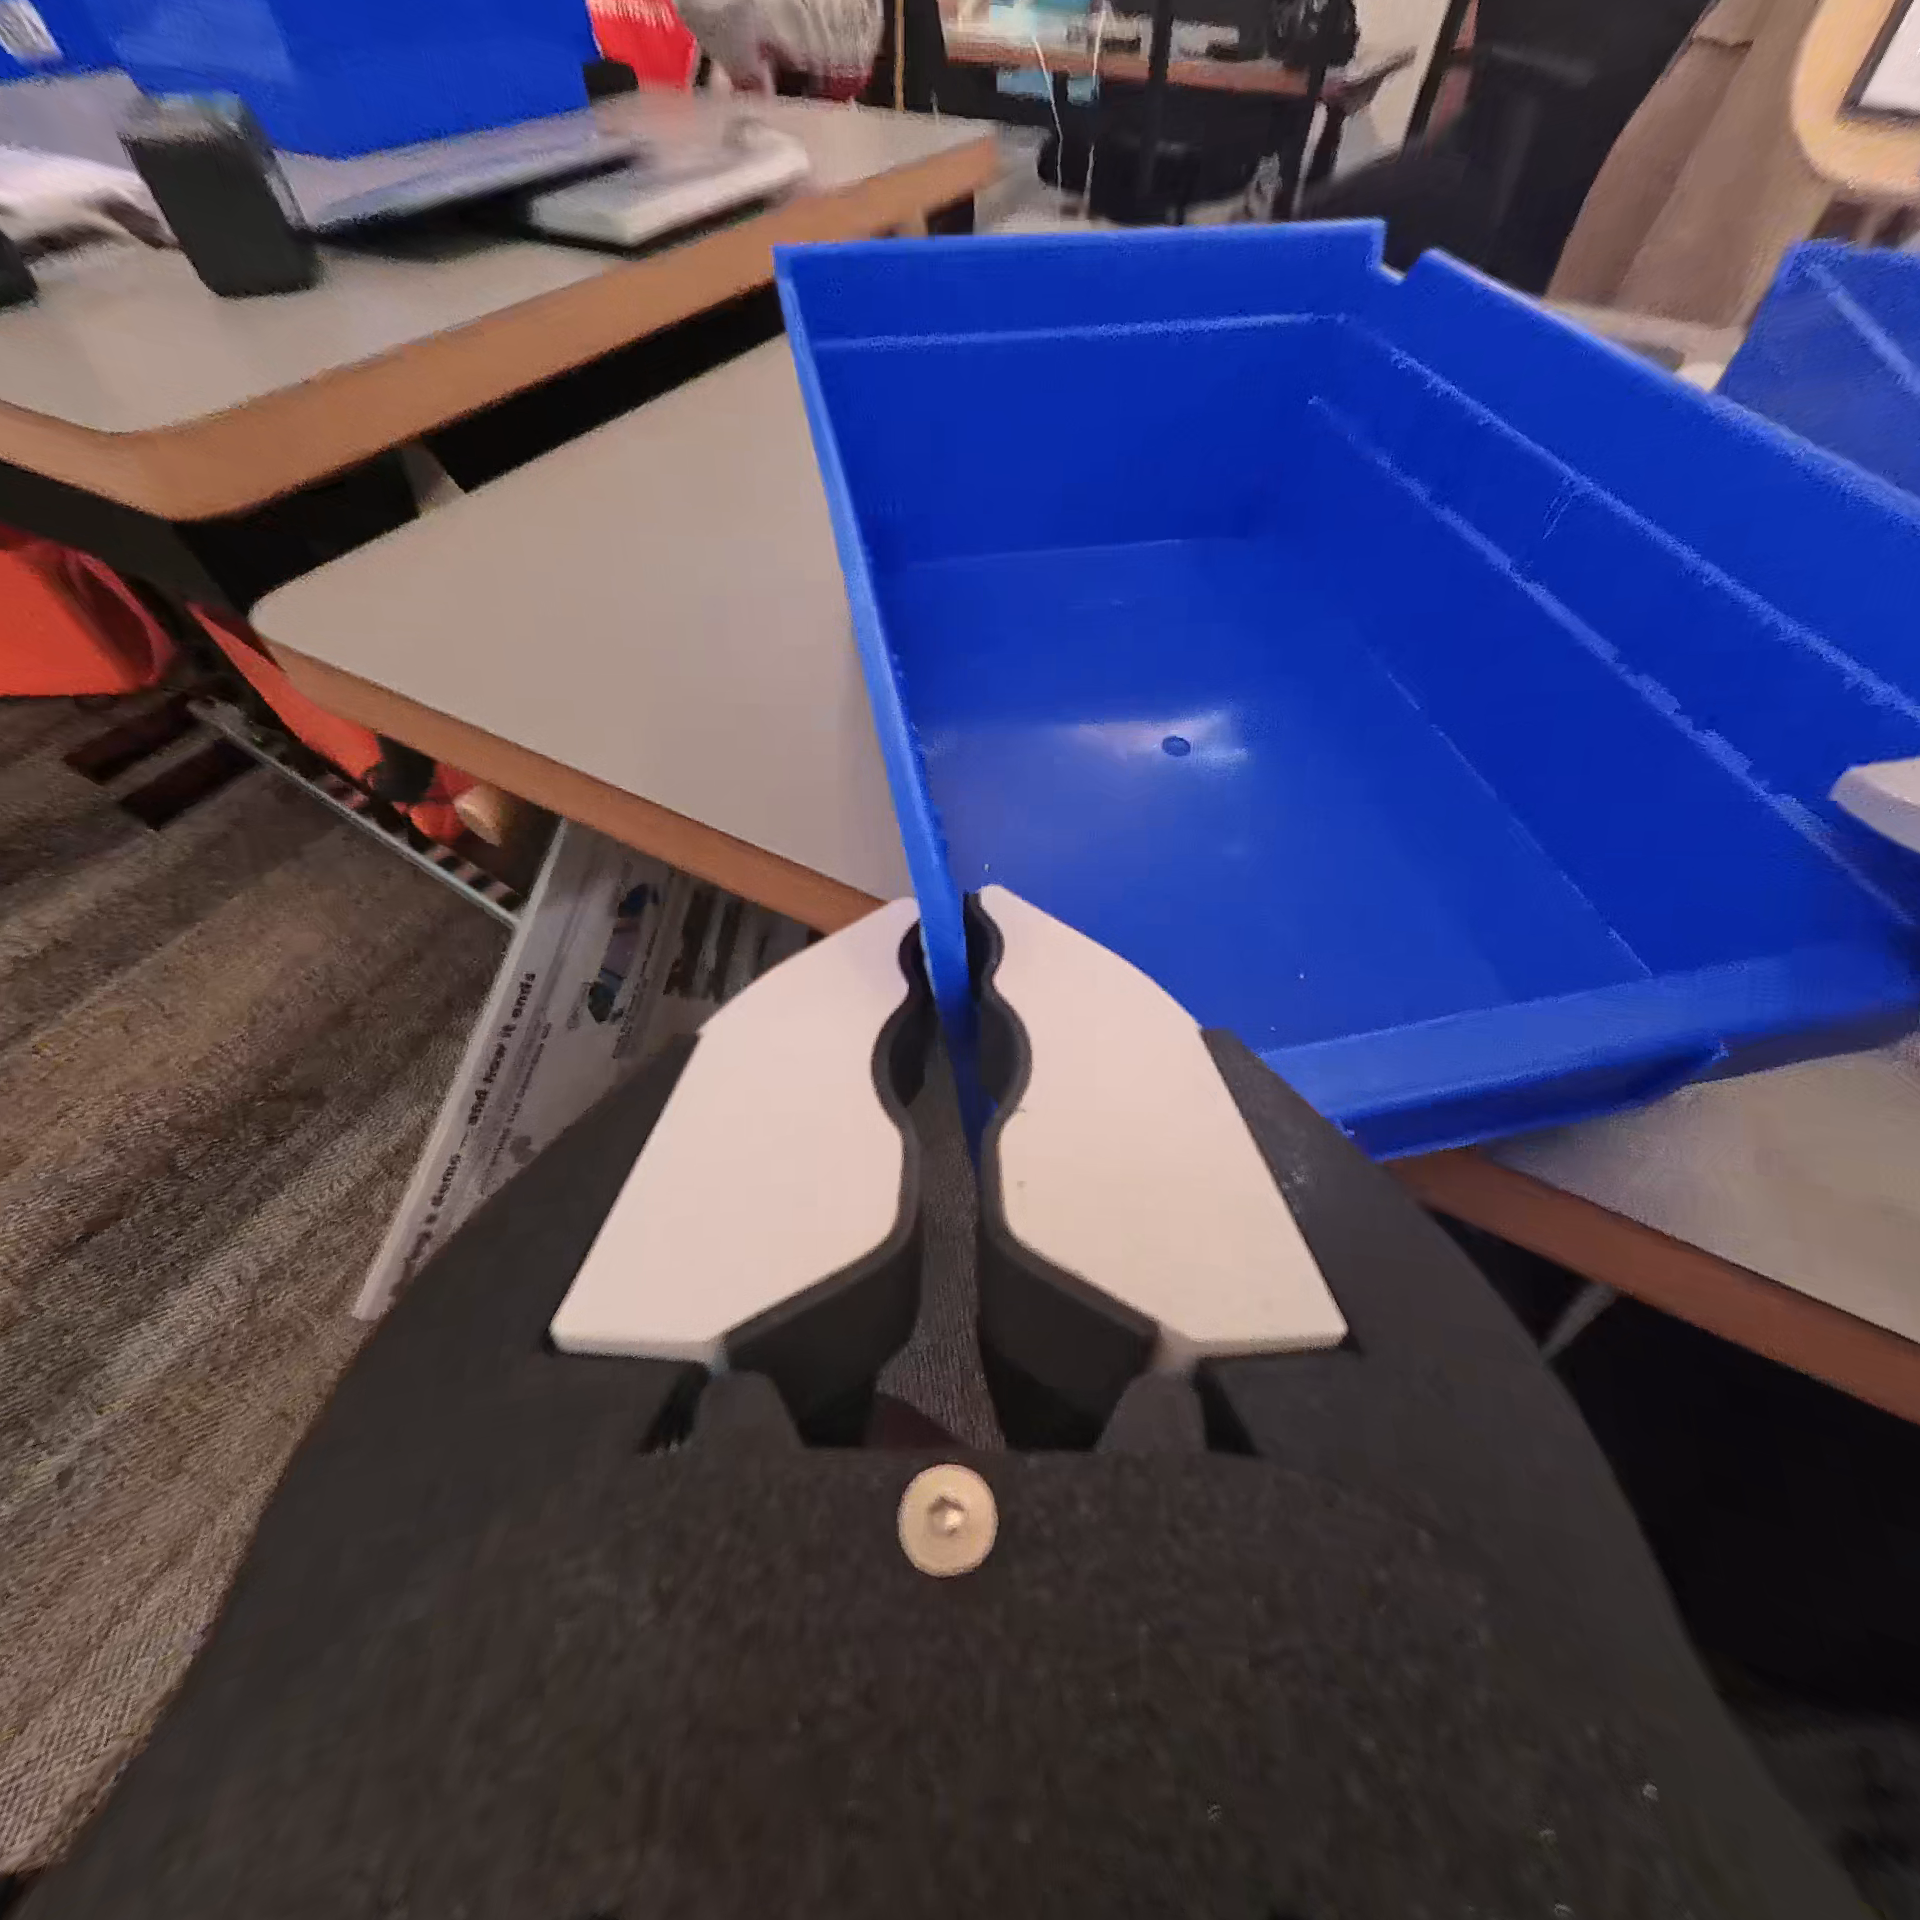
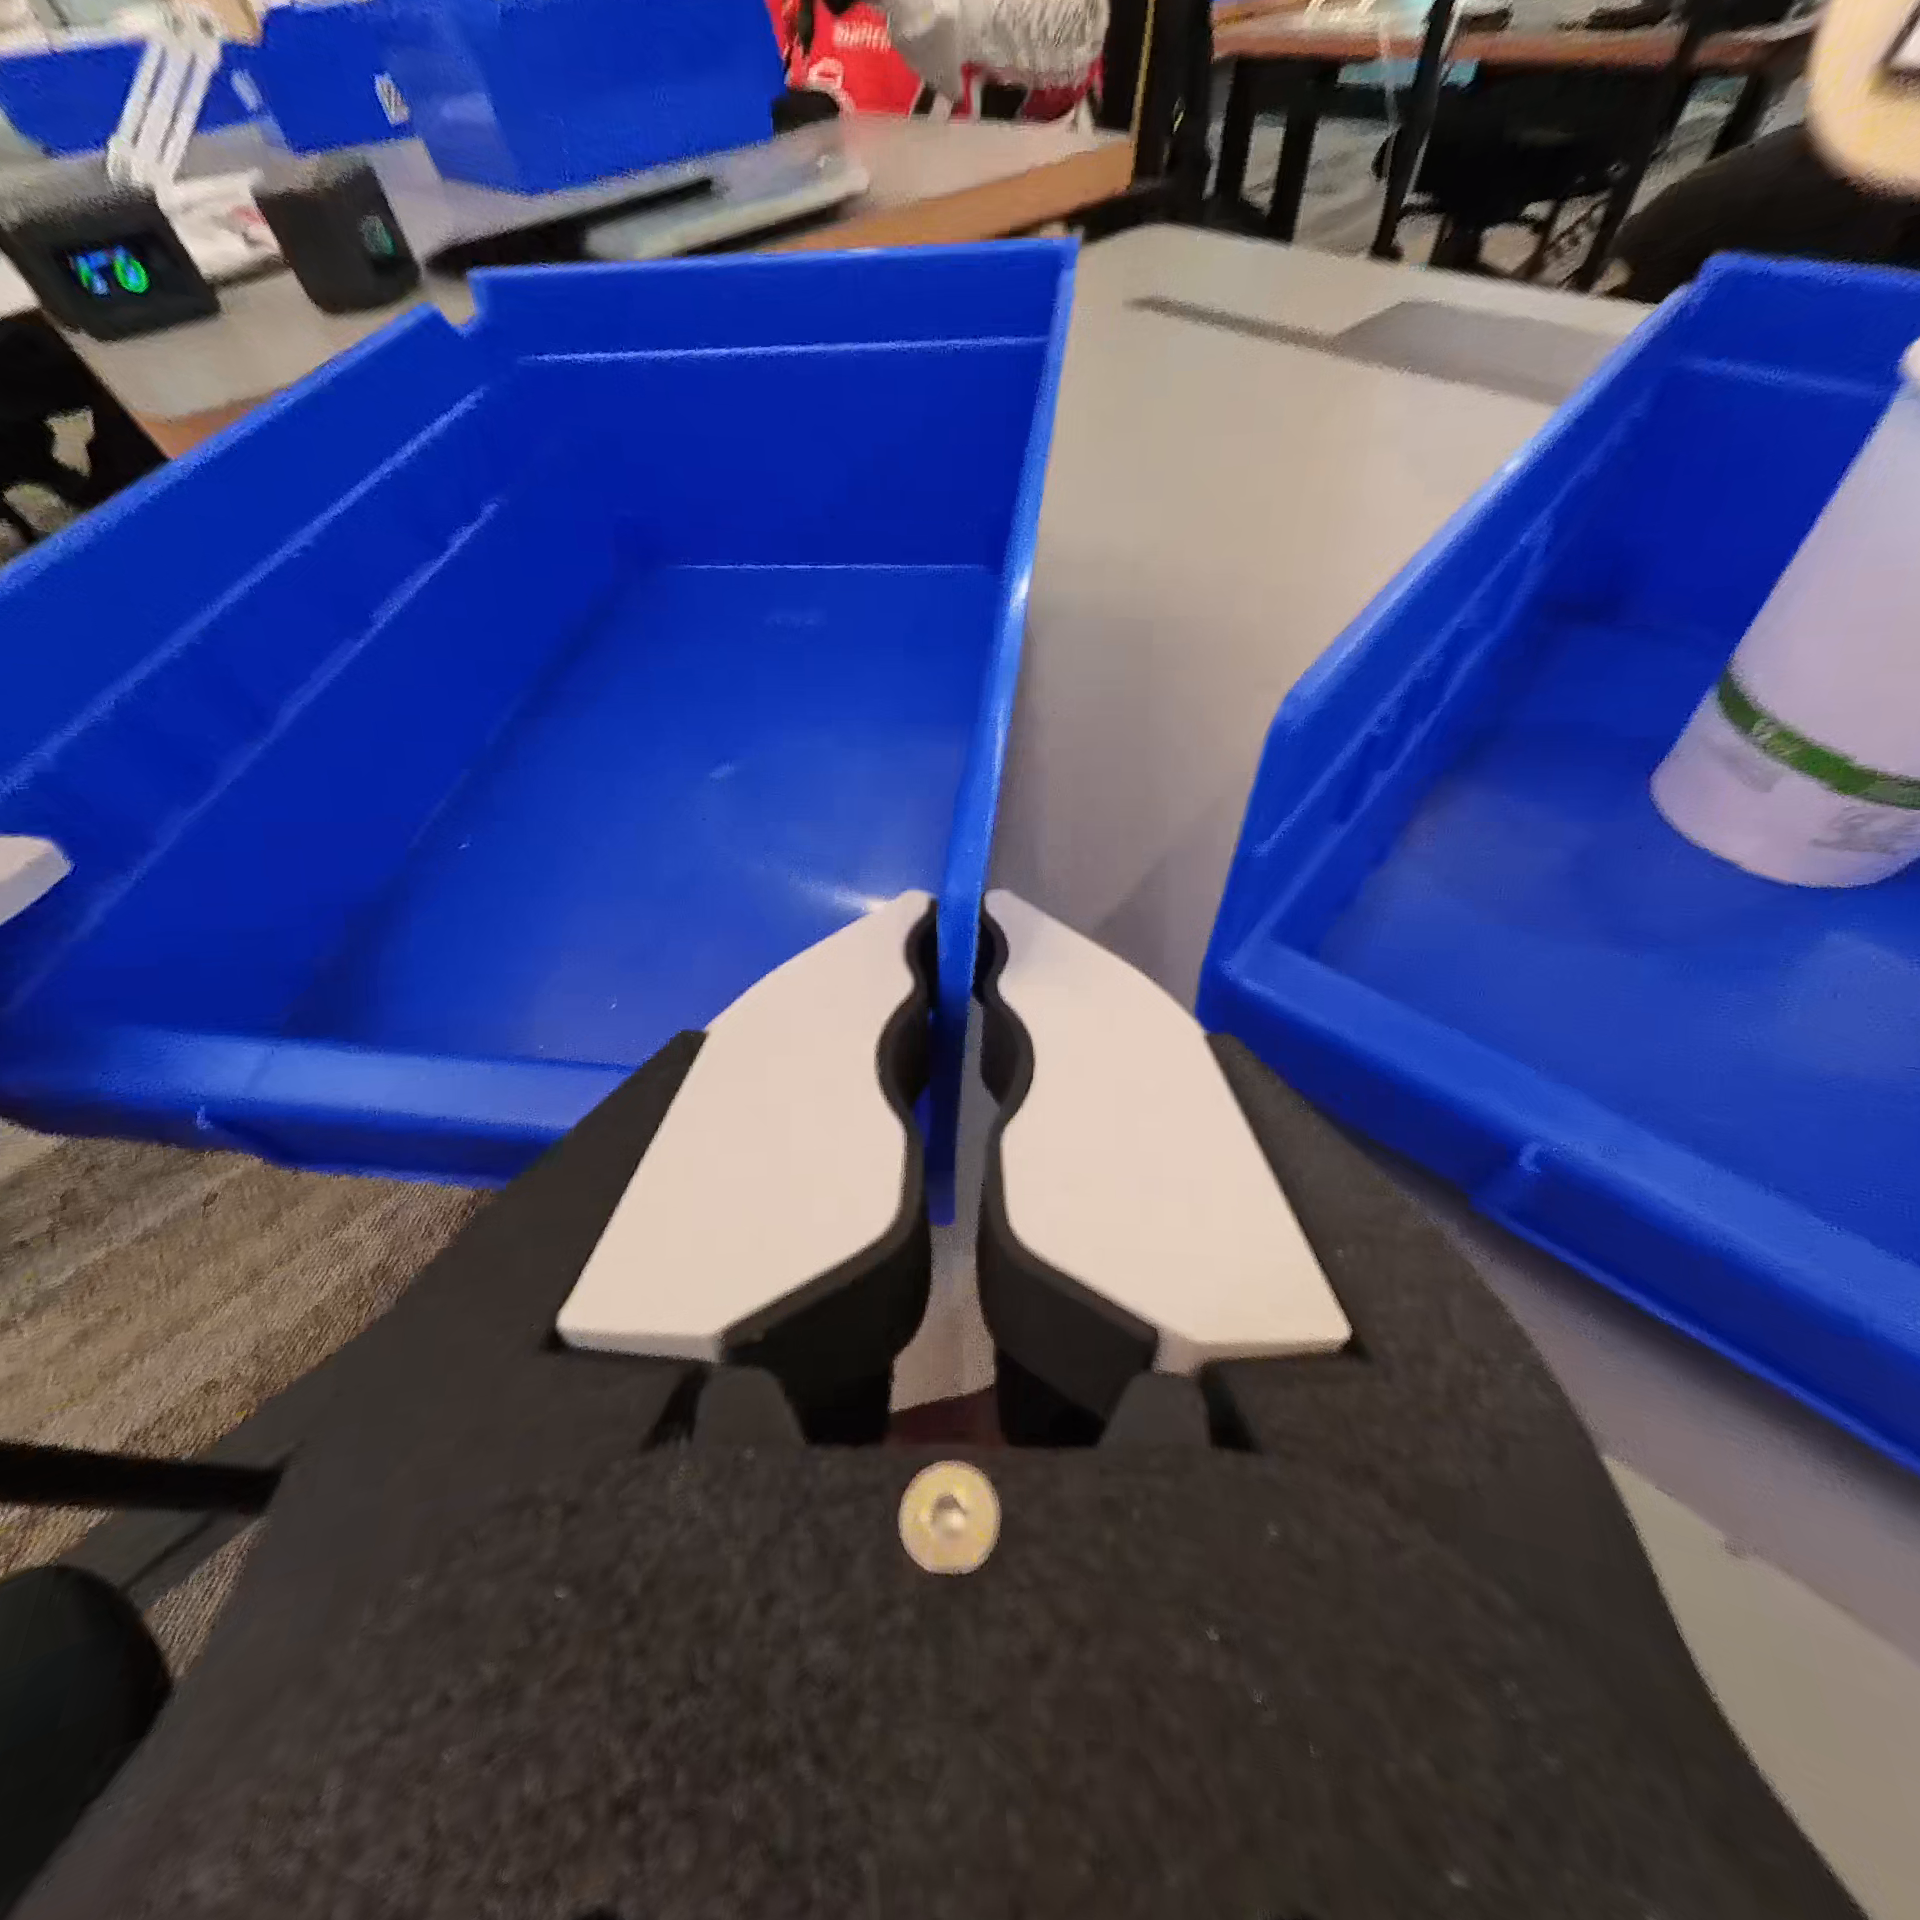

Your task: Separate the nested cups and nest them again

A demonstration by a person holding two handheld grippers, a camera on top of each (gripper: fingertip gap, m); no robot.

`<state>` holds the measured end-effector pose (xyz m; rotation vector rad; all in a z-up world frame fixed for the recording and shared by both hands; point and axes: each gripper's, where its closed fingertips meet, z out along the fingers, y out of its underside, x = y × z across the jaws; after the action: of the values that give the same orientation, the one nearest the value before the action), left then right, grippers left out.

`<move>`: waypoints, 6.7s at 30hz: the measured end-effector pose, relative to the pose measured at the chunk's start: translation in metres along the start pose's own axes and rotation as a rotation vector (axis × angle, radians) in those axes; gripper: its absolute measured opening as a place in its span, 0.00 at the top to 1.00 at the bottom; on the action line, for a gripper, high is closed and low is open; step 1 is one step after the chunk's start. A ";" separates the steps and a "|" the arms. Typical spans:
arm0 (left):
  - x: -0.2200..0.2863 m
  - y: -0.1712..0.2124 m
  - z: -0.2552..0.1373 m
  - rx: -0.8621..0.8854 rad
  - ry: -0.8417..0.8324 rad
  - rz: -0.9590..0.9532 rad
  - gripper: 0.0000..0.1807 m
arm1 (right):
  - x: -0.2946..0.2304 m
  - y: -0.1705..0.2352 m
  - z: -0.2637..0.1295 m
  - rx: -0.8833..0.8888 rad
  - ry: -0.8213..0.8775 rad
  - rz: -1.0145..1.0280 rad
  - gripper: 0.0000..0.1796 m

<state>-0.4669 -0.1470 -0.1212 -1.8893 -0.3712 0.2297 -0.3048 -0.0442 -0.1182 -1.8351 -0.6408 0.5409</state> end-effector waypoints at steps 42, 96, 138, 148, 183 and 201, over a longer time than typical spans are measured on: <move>0.595 0.033 -0.033 0.042 0.797 0.414 0.93 | 0.482 0.103 -0.340 0.047 0.761 0.348 0.98; 0.055 -0.071 0.206 -0.132 0.398 0.312 0.99 | 0.081 -0.033 0.091 0.027 0.445 0.228 0.96; 0.234 -0.012 0.042 -0.018 0.577 0.135 0.74 | 0.248 0.050 -0.212 0.180 0.271 0.192 0.79; 0.169 -0.094 0.113 0.040 0.462 0.098 0.67 | 0.243 0.046 -0.213 0.195 0.242 0.166 0.81; 0.226 -0.161 0.260 0.032 0.821 0.182 0.56 | 0.263 0.042 -0.223 0.230 0.220 0.254 0.86; 0.395 -0.099 0.027 0.069 1.651 0.430 0.56 | 0.190 -0.111 -0.179 -0.265 -0.461 -0.790 0.82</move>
<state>-0.1224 0.0508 -0.0285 -1.4848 1.1258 -0.9927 -0.0675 -0.0127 0.0330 -1.5155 -1.7146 0.3423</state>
